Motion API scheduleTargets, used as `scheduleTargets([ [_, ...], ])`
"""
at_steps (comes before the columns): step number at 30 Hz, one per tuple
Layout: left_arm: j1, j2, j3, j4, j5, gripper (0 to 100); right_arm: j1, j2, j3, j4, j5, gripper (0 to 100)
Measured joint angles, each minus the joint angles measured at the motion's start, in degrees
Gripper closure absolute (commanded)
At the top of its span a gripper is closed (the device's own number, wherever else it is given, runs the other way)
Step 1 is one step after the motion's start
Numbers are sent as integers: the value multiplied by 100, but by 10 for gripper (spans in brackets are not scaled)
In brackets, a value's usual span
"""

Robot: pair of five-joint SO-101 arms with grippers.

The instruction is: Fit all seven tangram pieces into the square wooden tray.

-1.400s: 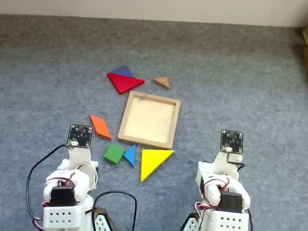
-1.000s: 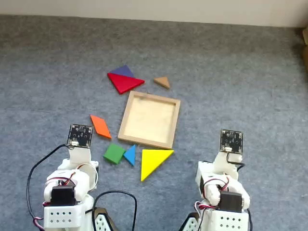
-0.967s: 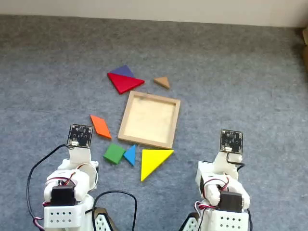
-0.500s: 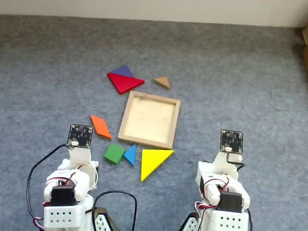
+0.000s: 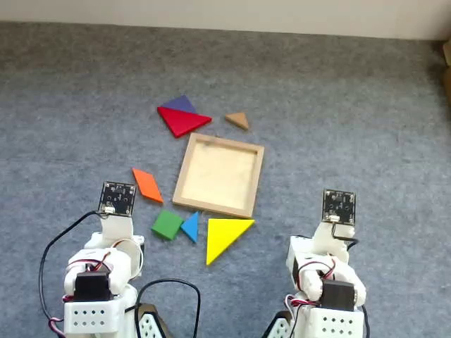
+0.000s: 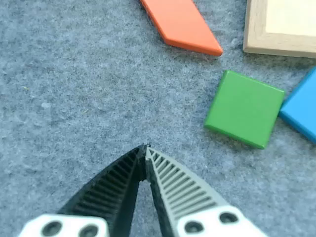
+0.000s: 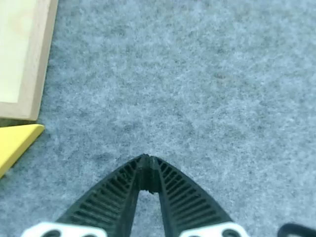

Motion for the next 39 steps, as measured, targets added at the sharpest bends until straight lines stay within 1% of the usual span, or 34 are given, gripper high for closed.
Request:
scheduleTargets([
  [15, 0, 0, 0, 0, 0, 995, 0, 0, 0, 0, 0, 993],
  [20, 0, 0, 0, 0, 0, 995, -158, 0, 0, 0, 0, 993],
  [32, 0, 0, 0, 0, 0, 995, -176, 0, -18, 0, 0, 993],
  [34, 0, 0, 0, 0, 0, 995, -141, 0, -264, -18, 0, 993],
  [39, 0, 0, 0, 0, 0, 995, -158, -18, -1415, -35, 0, 994],
])
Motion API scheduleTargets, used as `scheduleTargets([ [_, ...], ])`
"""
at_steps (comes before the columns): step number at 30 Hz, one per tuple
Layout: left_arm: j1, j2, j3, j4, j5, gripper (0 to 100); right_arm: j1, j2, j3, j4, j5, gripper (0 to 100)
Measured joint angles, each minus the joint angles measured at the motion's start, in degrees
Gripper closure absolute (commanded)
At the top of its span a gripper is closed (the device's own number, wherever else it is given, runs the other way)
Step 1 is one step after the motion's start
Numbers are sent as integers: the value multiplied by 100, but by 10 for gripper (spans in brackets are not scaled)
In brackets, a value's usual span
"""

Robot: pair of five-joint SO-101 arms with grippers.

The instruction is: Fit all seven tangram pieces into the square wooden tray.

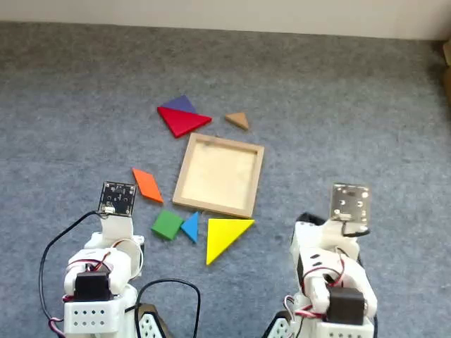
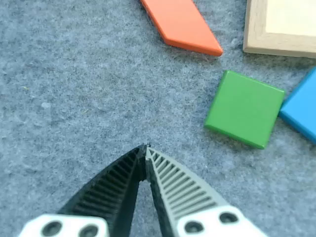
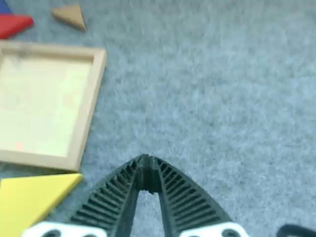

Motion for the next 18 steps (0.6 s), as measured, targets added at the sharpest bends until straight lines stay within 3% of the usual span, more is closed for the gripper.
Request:
scheduleTargets([
  [5, 0, 0, 0, 0, 0, 995, -35, 281, -985, -9, -431, 992],
  [10, 0, 0, 0, 0, 0, 995, -730, 1758, -1864, -9, -1143, 968],
  [18, 0, 0, 0, 0, 0, 995, -2716, 4352, -2585, -35, -2681, 635],
])
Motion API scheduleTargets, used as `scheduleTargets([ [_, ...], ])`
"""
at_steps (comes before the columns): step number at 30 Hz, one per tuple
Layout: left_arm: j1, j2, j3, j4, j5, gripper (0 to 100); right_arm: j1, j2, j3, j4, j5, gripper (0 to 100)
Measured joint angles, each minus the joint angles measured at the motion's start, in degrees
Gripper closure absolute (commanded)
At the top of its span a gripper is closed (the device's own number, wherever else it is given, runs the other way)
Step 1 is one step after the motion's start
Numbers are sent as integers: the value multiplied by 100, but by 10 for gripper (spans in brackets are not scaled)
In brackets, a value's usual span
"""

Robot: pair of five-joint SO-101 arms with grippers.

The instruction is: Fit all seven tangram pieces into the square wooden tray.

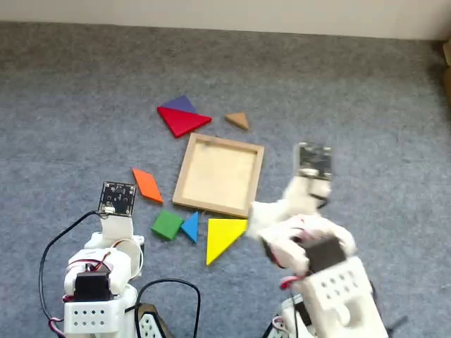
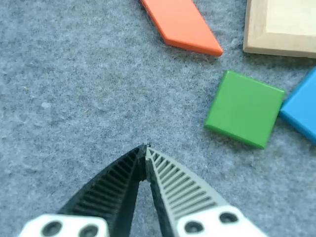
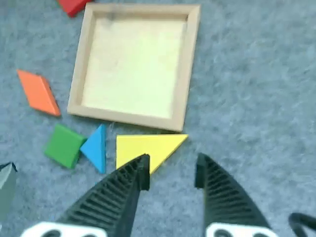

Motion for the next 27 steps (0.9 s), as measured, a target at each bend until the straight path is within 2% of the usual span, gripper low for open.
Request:
scheduleTargets([
  [5, 0, 0, 0, 0, 0, 995, -1152, 1319, 0, -352, -1011, 622],
  [9, 0, 0, 0, 0, 0, 995, -1609, 2347, 0, -1099, -1495, 622],
  [14, 0, 0, 0, 0, 0, 995, -1758, 3464, -431, -1705, -1873, 622],
  [27, 0, 0, 0, 0, 0, 995, -1758, 5635, -1873, -1829, -2488, 622],
])
